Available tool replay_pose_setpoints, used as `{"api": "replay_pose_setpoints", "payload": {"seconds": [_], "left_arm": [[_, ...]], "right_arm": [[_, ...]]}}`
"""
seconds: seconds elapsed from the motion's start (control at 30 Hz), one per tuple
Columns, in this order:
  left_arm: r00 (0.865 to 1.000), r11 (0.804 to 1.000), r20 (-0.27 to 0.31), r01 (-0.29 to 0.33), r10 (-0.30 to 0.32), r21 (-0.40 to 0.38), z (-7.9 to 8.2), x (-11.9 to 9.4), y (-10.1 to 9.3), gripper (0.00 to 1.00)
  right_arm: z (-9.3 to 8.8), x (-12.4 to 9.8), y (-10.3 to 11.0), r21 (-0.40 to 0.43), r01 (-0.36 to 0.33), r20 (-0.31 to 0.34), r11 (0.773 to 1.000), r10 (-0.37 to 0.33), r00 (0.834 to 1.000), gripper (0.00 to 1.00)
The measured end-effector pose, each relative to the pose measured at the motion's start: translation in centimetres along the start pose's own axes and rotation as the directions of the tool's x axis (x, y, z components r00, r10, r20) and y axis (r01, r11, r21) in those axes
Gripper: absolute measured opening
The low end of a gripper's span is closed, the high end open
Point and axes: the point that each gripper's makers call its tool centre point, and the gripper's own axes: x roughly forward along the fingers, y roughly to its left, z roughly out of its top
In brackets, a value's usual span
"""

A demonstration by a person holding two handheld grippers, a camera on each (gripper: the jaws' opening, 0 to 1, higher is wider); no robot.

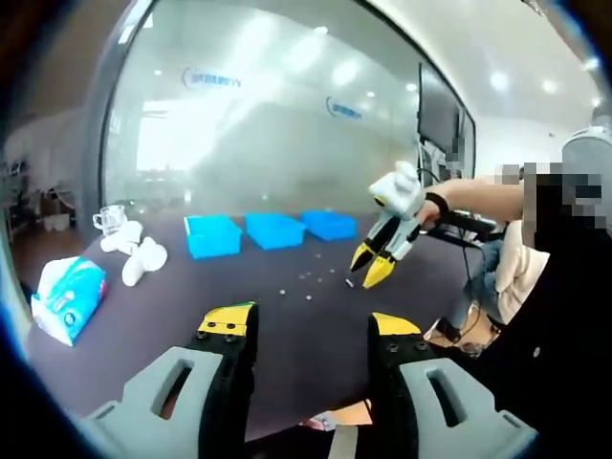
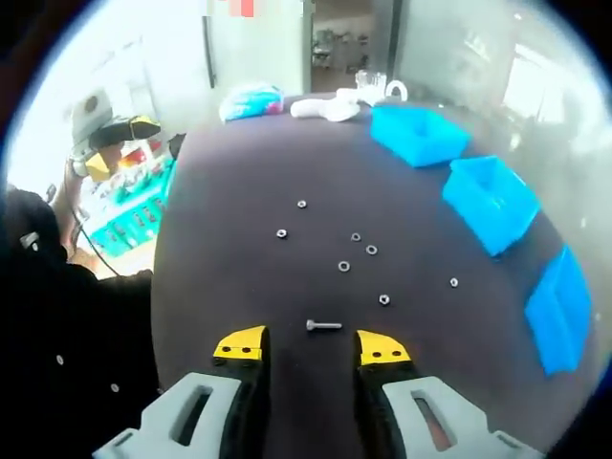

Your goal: Sort the screws, nuts, and washers into the corresponding bins

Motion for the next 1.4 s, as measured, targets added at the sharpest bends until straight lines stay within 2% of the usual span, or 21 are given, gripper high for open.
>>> {"api": "replay_pose_setpoints", "payload": {"seconds": [0.43, 0.7, 0.8, 0.9, 1.1, 1.27, 1.4], "left_arm": [[1.0, 1.0, -0.006, -0.004, 0.004, -0.012, -0.4, -0.1, 0.0, 0.41], [1.0, 1.0, -0.015, -0.008, 0.007, -0.019, -0.8, -0.1, 0.3, 0.41], [1.0, 1.0, -0.014, -0.008, 0.008, -0.021, -0.8, -0.1, 0.3, 0.41], [1.0, 1.0, -0.017, -0.006, 0.006, -0.02, -0.9, 0.0, 0.2, 0.41], [1.0, 1.0, -0.016, -0.004, 0.003, -0.02, -0.9, 0.1, 0.1, 0.41], [1.0, 1.0, -0.013, 0.001, -0.001, -0.017, -0.7, 0.2, 0.0, 0.41], [1.0, 1.0, -0.014, -0.008, 0.008, -0.017, -0.7, 0.2, 0.3, 0.41]], "right_arm": [[0.2, 1.0, -0.7, 0.03, -0.019, 0.016, 0.999, 0.019, 1.0, 0.25], [-0.2, 1.4, -0.8, 0.023, -0.014, 0.019, 1.0, 0.013, 1.0, 0.19], [-0.2, 1.4, -0.9, 0.026, -0.012, 0.024, 1.0, 0.011, 1.0, 0.13], [-0.3, 1.4, -0.6, 0.005, -0.006, 0.031, 1.0, 0.006, 0.999, 0.12], [-0.4, 1.1, -0.3, 0.013, -0.016, 0.042, 1.0, 0.015, 0.999, 0.12], [-0.3, 0.1, 0.3, 0.051, -0.028, 0.098, 0.998, 0.023, 0.995, 0.12], [0.7, -1.7, 0.6, 0.119, -0.029, 0.212, 0.992, 0.003, 0.977, 0.12]]}}
